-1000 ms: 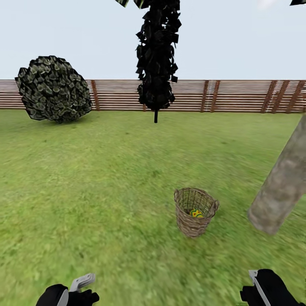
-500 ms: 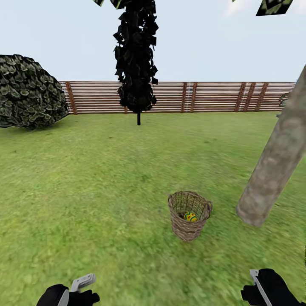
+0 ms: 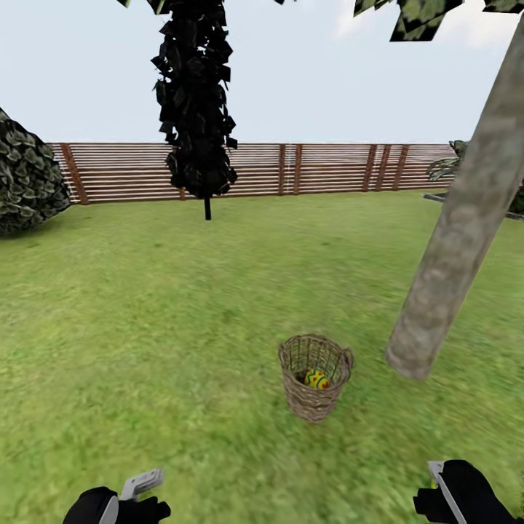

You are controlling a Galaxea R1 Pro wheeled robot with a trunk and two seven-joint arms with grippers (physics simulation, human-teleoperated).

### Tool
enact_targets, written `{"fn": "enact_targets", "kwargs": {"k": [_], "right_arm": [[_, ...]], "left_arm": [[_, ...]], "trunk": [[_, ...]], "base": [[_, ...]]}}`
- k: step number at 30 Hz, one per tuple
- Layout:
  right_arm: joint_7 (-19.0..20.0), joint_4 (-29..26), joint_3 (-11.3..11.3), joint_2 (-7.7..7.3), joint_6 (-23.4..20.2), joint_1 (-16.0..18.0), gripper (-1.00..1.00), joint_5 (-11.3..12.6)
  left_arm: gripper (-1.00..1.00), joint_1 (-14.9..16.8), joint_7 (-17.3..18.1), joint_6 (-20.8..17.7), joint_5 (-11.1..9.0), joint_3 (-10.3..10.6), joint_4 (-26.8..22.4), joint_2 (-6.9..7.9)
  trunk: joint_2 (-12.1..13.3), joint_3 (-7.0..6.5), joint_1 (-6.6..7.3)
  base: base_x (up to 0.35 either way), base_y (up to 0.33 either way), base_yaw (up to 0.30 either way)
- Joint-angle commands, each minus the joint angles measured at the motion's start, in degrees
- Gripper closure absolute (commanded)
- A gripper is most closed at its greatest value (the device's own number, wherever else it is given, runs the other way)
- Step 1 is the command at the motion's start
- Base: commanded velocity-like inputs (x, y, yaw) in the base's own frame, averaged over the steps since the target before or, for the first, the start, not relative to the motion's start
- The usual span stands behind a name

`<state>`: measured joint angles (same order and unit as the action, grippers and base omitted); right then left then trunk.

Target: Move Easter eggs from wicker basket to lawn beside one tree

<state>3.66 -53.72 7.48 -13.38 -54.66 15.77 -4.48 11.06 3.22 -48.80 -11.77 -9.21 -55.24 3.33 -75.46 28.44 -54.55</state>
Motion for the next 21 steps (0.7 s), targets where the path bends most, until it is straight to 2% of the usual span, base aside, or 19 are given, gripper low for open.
{"fn": "enact_targets", "kwargs": {"k": [1,7,10,13,21], "right_arm": [[0.38,-0.07,0.07,0.02,-0.27,0.05,-1.0,-0.45],[0.38,-0.07,0.07,0.02,-0.27,0.05,-1.0,-0.45],[0.38,-0.07,0.06,0.02,-0.27,0.05,-1.0,-0.45],[0.38,-0.07,0.08,0.02,-0.27,0.05,-1.0,-0.45],[0.38,-0.16,0.08,0.02,-0.27,0.05,-1.0,-0.45]], "left_arm": [[-1.0,0.02,0.29,-0.25,0.08,-0.11,-0.04,0.01],[-1.0,0.02,0.29,-0.31,0.08,-0.09,-0.09,0.01],[-1.0,0.02,0.29,-0.33,0.08,-0.07,-0.12,0.01],[-1.0,0.02,0.29,-0.33,0.08,-0.1,-0.09,0.01],[-1.0,0.02,0.29,-0.18,0.16,-0.02,-0.04,-0.05]], "trunk": [[0.38,-0.17,0.21],[2.79,-1.51,1.52],[2.79,-1.64,1.52],[3.99,-2.32,2.18],[6.8,-4.02,3.72]], "base": [[0.188,0.301,-0.29],[0.188,0.301,-0.29],[0.188,0.301,-0.288],[0.177,0.301,-0.284],[0.051,0.314,-0.266]]}}
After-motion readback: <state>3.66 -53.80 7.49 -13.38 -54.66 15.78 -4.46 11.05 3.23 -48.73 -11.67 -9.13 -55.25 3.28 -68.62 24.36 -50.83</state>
